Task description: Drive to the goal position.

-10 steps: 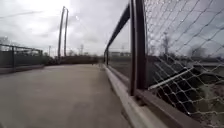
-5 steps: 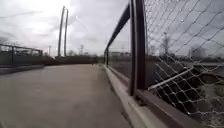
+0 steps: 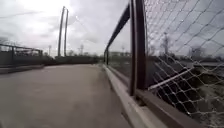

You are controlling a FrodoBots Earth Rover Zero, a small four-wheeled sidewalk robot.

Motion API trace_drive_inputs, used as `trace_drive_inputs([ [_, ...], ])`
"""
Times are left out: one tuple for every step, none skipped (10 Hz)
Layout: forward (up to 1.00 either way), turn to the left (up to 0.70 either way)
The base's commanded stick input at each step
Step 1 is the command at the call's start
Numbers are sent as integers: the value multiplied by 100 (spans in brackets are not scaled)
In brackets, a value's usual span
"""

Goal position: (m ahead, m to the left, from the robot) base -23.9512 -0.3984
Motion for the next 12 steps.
trace_drive_inputs([
  [4, 0],
  [4, 0],
  [5, 0],
  [17, 4],
  [70, 30],
  [70, 35],
  [70, 35],
  [70, 35],
  [70, 35],
  [70, 35],
  [70, 35],
  [70, 35],
])
